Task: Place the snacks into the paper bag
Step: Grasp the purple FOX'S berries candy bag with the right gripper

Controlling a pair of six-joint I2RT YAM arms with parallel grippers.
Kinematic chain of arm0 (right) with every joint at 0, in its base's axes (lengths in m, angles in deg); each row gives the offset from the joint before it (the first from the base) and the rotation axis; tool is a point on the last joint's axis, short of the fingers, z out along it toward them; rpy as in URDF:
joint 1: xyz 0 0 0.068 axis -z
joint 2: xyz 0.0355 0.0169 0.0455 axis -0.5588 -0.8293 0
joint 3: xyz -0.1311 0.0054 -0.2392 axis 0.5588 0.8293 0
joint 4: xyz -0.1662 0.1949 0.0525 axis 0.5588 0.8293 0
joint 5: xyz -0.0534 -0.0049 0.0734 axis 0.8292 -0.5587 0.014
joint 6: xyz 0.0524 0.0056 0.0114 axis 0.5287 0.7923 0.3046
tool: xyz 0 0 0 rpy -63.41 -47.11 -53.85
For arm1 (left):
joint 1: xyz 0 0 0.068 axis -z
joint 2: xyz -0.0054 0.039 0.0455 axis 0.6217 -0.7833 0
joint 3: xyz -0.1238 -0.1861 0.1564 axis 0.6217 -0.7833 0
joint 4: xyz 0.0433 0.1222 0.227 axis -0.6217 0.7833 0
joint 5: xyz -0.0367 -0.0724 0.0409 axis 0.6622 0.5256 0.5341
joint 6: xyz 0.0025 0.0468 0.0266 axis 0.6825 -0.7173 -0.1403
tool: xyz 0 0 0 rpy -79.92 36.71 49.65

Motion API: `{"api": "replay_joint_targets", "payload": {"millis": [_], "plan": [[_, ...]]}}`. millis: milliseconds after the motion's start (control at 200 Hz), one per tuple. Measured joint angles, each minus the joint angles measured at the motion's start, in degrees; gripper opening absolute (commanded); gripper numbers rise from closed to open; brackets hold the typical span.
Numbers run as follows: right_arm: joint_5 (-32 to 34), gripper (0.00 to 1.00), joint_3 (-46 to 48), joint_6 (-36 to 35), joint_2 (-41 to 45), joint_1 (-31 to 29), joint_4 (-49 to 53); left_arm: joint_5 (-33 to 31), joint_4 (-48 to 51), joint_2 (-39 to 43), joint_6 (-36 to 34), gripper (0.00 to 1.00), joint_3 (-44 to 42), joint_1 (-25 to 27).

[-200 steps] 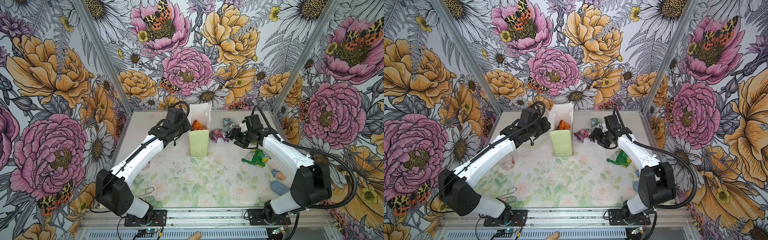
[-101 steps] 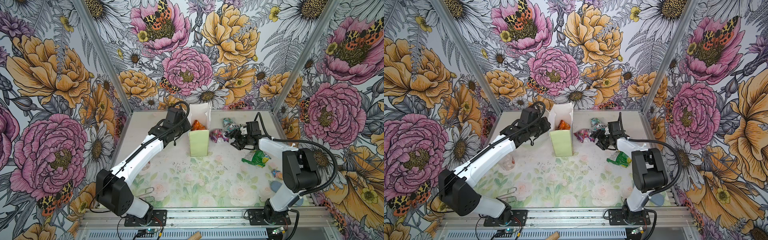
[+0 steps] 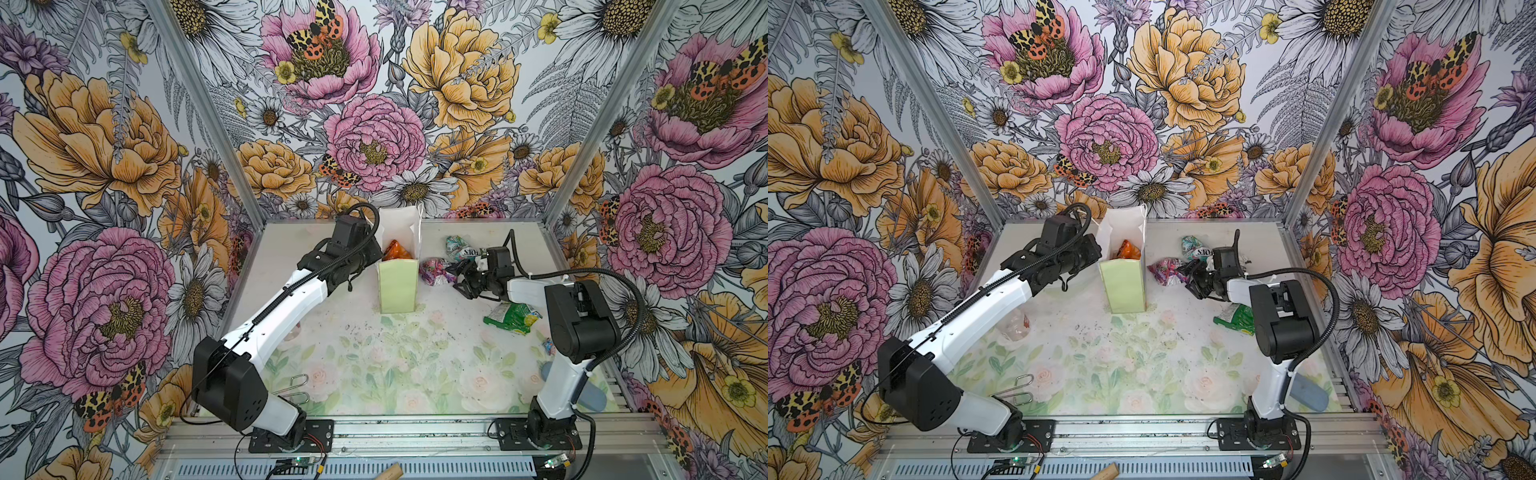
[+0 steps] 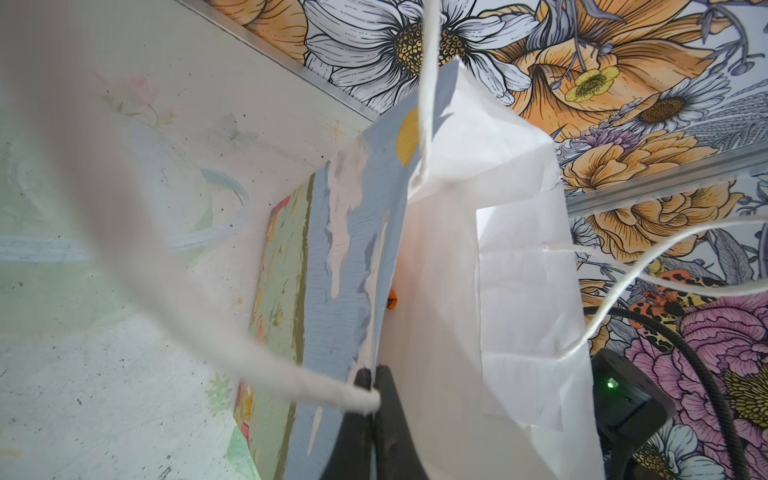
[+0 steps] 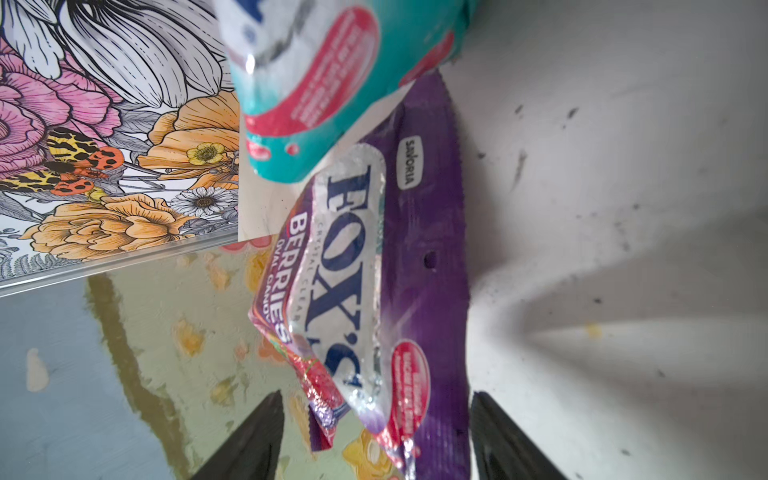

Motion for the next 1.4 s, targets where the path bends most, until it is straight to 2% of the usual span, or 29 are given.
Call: {"api": "replay_joint_targets", "payload": {"millis": [195,355,470,665,881,1101,1396], "plan": [[0.0,0.71,-1.4,0.4,-3.6,0.0,-2.5,0.0,-0.1,-0.1,0.0,0.0,0.0,-0.3],[0.0,0.63,-2.5,0.3,-4.7,0.0,-3.4,0.0,-0.1,-0.1,0.0,0.0,0.0,-0.3],[0.3,0.49,-2.6,0.2,-4.7,0.0,-3.9,0.0,-0.1,-0.1,0.0,0.0,0.0,-0.3],[1.0,0.18,-2.6,-0.9,-4.7,0.3,-3.8,0.0,-0.1,-0.1,0.0,0.0,0.0,-0.3],[1.1,0.0,-1.9,-1.9,-4.3,1.0,-3.9,0.0,-0.1,-0.1,0.0,0.0,0.0,-0.3],[0.9,0.0,-1.2,-6.0,-2.0,1.3,-0.9,0.0,-0.1,-0.1,0.0,0.0,0.0,-0.3],[-0.4,0.0,-6.9,-17.6,5.5,1.7,15.3,0.0,-0.1,-0.1,0.0,0.0,0.0,-0.3]]}}
